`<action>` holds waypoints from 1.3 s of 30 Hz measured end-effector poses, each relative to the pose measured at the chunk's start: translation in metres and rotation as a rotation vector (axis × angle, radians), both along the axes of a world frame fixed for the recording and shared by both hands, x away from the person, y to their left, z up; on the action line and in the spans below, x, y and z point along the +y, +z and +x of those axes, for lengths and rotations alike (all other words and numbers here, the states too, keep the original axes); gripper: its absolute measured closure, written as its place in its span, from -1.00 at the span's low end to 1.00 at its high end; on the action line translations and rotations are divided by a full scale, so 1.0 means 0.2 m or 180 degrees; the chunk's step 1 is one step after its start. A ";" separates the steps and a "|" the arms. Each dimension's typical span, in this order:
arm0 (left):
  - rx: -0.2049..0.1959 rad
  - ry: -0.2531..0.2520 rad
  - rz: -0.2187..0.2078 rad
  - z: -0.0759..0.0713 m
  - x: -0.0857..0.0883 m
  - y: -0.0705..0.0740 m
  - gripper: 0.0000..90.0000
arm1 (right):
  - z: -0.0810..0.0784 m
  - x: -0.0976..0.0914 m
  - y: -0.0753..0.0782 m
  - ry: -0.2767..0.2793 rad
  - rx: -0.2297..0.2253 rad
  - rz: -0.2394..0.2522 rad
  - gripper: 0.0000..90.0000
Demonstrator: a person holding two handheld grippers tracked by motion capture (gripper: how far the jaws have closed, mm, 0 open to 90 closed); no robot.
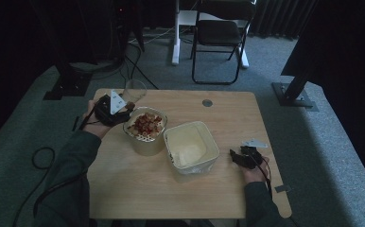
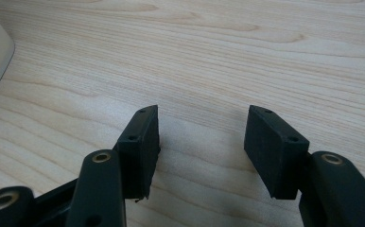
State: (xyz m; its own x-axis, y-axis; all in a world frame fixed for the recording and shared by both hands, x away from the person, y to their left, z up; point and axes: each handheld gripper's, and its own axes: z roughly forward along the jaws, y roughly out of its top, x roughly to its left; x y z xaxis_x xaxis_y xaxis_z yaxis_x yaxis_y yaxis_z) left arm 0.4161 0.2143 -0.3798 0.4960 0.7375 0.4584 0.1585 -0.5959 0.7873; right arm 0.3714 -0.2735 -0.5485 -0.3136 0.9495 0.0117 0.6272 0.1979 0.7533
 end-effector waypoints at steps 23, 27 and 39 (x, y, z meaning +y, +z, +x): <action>0.0422 -0.0556 -0.0875 -0.03 -0.13 0.06 -0.07 | 0.00 0.00 0.00 0.0001 -0.0006 0.0002 0.00; 0.0452 -0.0673 -0.0906 -0.04 -0.17 0.07 -0.08 | 0.00 0.00 0.00 0.0004 -0.0006 0.0000 0.00; 0.0517 -0.0928 -0.0903 -0.07 -0.28 0.09 -0.09 | 0.00 0.00 0.00 0.0003 -0.0004 0.0005 0.00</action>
State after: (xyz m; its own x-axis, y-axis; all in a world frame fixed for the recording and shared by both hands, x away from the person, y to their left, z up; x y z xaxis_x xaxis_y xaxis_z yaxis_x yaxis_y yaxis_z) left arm 0.4022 0.1585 -0.3622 0.7510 0.6414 0.1567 0.1510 -0.3979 0.9049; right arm 0.3714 -0.2733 -0.5486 -0.3145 0.9492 0.0127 0.6262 0.1973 0.7543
